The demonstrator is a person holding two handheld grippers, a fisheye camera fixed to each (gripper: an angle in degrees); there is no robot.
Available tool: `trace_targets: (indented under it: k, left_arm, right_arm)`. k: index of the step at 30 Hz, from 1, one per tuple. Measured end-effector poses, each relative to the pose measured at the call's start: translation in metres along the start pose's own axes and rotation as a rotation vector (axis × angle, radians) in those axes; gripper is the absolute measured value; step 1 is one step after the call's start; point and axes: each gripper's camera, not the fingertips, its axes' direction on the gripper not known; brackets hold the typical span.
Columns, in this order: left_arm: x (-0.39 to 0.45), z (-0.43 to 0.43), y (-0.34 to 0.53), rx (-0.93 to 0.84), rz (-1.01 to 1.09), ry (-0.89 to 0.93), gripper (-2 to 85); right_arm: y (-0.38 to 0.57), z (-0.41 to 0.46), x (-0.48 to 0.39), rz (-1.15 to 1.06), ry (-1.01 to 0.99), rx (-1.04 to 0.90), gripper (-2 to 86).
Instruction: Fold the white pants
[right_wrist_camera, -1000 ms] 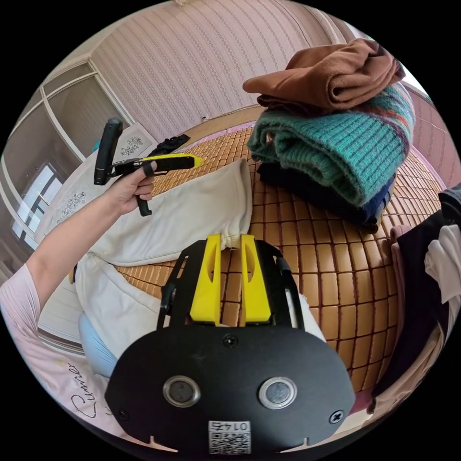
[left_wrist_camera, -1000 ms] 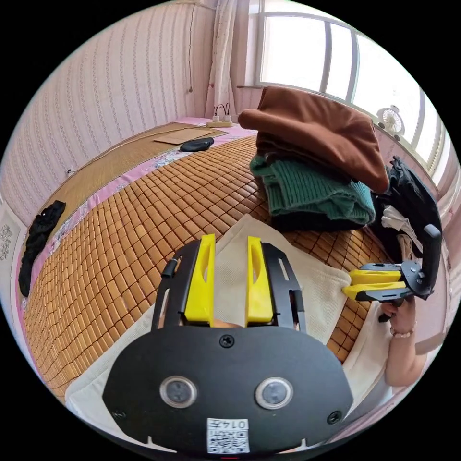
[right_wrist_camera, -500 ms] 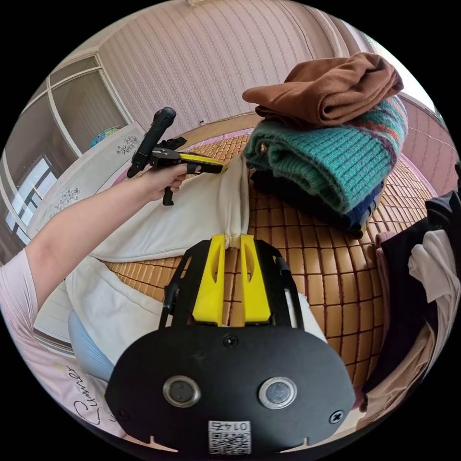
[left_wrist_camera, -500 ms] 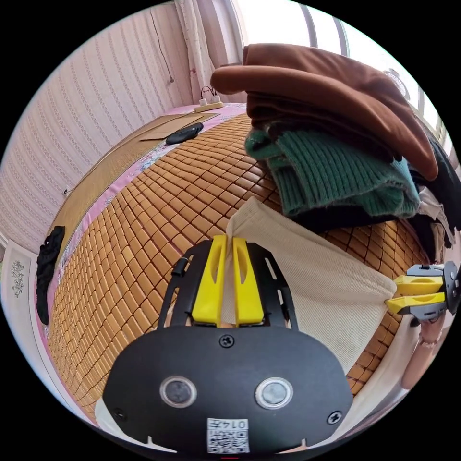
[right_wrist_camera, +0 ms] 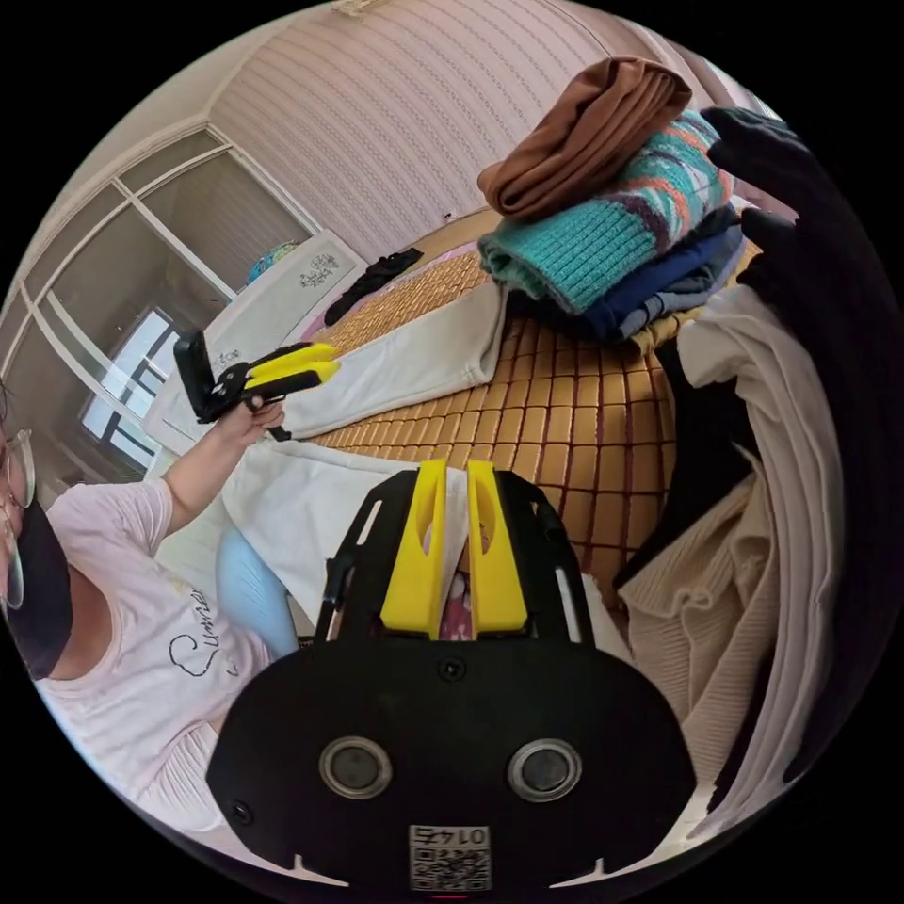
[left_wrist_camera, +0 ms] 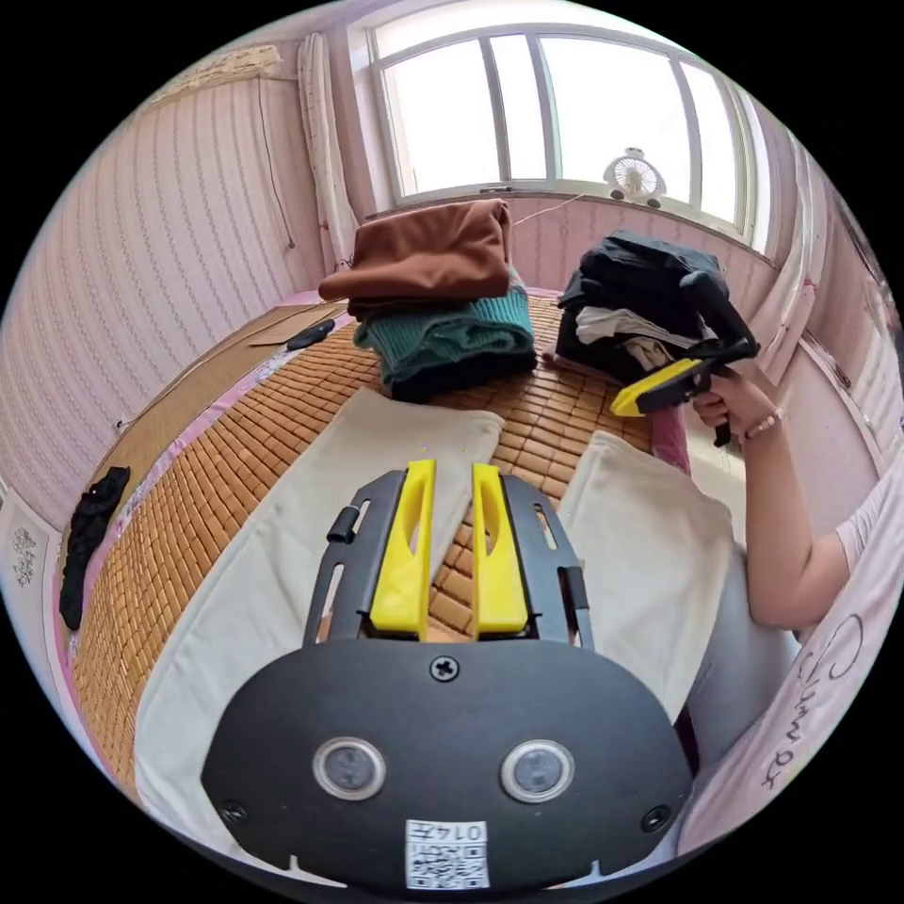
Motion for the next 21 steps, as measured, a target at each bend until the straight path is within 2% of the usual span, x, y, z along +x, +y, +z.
trace_targets:
  k: [2, 4, 7, 10, 13, 15, 19, 21]
  left_arm:
    - [0.017, -0.004, 0.028, -0.051, 0.023, -0.015, 9.2]
    - [0.028, 0.003, 0.049, -0.198, 0.065, -0.085, 10.5]
    - [0.027, 0.012, 0.062, -0.305, 0.058, -0.133, 10.5]
    - [0.020, 0.015, 0.066, -0.305, 0.048, -0.032, 5.5]
    - [0.022, 0.011, 0.063, -0.290, 0.064, -0.064, 1.2]
    - [0.022, 0.007, 0.064, -0.284, 0.075, -0.093, 0.4]
    - [0.004, -0.003, 0.073, -0.269, -0.007, -0.039, -0.1]
    - [-0.005, -0.012, 0.077, -0.237, -0.042, -0.045, -0.1]
  right_arm:
    - [-0.003, 0.010, -0.001, -0.005, 0.014, -0.040, 7.1]
    - [-0.010, 0.028, -0.006, -0.048, -0.030, -0.125, 8.5]
    - [-0.014, 0.040, -0.019, -0.093, 0.108, -0.186, 6.7]
    - [-0.011, 0.038, -0.021, -0.106, 0.113, -0.180, 4.3]
    - [-0.008, 0.030, -0.014, -0.067, 0.099, -0.126, 2.3]
    - [-0.005, 0.022, -0.018, -0.075, 0.106, -0.075, 1.7]
    - [0.000, 0.015, -0.024, -0.088, 0.120, -0.056, 1.3]
    - [0.003, 0.003, -0.027, -0.091, 0.102, 0.036, 1.1]
